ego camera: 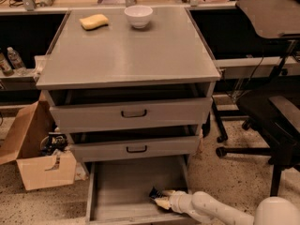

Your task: Place rxbar blueberry into bottom drawer

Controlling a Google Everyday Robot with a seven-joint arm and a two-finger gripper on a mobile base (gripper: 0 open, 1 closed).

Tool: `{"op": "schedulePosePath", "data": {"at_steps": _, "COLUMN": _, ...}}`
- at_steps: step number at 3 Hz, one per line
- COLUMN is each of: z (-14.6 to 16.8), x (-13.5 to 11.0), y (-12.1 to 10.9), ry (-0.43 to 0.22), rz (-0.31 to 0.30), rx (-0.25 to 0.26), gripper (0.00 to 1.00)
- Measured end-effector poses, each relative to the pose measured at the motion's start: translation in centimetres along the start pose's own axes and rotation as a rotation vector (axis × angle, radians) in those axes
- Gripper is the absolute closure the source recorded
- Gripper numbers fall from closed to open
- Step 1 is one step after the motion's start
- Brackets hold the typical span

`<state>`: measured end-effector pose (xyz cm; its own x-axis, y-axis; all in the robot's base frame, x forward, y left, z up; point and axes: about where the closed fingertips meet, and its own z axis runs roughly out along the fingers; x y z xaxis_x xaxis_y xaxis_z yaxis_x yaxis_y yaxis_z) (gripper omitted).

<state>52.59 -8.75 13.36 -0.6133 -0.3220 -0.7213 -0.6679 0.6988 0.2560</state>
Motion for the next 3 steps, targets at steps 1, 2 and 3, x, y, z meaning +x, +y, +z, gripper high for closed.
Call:
{"op": "schedulePosePath", "data": {"at_steps": 1, "z": 0.0, "x": 0.4, "y": 0.0, "ry": -0.006, "rz": 0.001, "rx": -0.017, "gripper": 0.05}}
{"op": "schedulePosePath", "data": {"at_steps": 2, "z": -1.0, "x": -0.9, "y": 0.0, "ry": -0.052, "rz": -0.011, "rx": -0.052, "gripper": 0.00}}
{"op": "schedulePosePath", "data": {"at_steps": 3, "z": -3.6, "x": -4.4, "y": 1.6, "ry": -0.126, "rz": -0.045, "rx": -0.119, "gripper": 0.00}}
